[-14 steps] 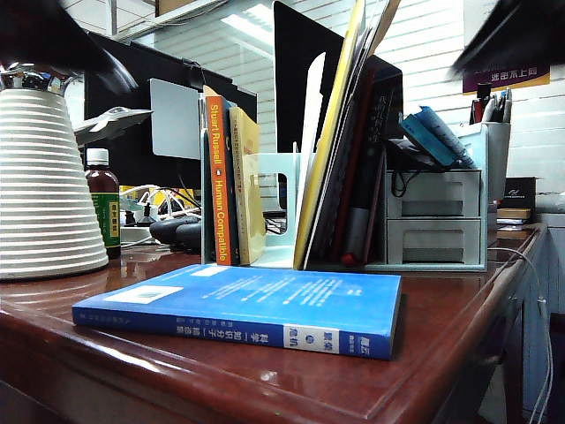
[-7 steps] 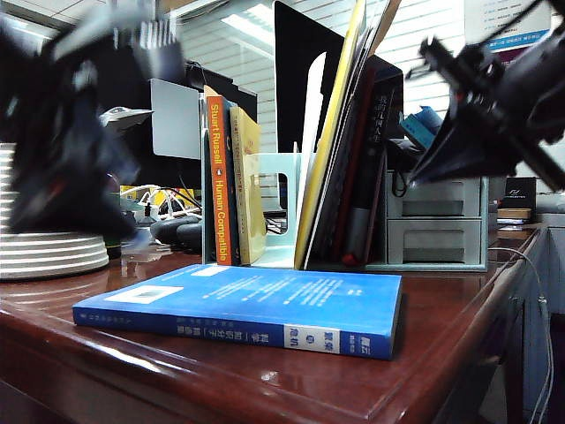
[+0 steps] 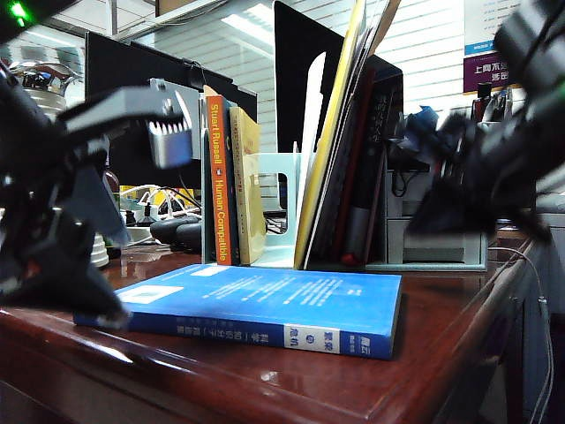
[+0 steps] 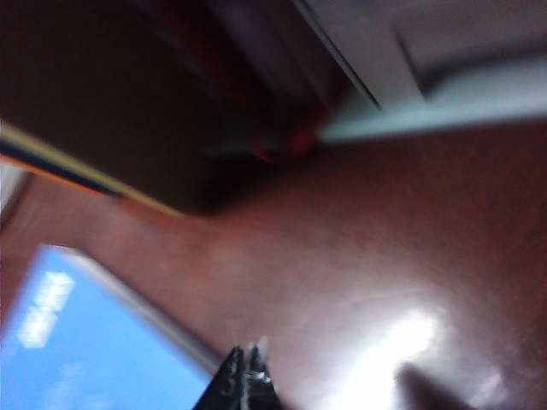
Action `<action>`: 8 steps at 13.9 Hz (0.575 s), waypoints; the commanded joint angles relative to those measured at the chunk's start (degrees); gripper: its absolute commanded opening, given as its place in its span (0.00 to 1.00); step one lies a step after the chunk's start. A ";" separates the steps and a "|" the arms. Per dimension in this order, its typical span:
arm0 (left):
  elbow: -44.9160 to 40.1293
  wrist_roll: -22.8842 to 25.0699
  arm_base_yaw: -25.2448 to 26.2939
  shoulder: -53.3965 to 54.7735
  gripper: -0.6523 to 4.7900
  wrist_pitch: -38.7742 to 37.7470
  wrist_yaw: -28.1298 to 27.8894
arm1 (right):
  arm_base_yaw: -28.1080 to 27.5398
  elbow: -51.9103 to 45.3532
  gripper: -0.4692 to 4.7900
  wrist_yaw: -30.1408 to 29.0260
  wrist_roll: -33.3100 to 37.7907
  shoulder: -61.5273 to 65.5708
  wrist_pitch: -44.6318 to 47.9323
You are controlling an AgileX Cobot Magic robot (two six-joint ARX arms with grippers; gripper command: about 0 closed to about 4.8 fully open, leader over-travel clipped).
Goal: Pick up the blue book and put it on the bookshelf.
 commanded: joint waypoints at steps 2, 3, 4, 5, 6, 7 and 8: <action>-0.02 -0.07 -0.04 1.92 1.00 1.84 0.24 | 0.09 1.22 0.08 -0.50 3.96 6.58 4.68; -0.02 -0.04 -0.04 2.25 1.00 2.29 0.24 | 0.09 1.33 0.08 -0.98 4.24 8.00 6.32; -0.02 0.00 -0.04 2.56 1.00 2.93 0.17 | 0.09 1.99 0.08 -2.27 4.44 9.49 6.58; -0.02 0.00 -0.04 2.75 1.00 3.32 0.04 | 0.09 2.75 0.08 -4.72 4.46 10.80 6.56; -0.02 0.00 -0.04 2.97 1.00 3.56 -0.24 | 0.39 3.32 0.08 -6.56 4.46 11.52 6.16; -0.02 0.02 -0.04 3.39 1.00 3.87 -0.70 | 0.90 3.45 0.08 -7.13 4.44 11.52 5.70; -0.02 0.02 -0.04 4.26 1.00 4.61 -2.54 | 1.25 3.45 0.08 -8.46 4.44 11.52 5.73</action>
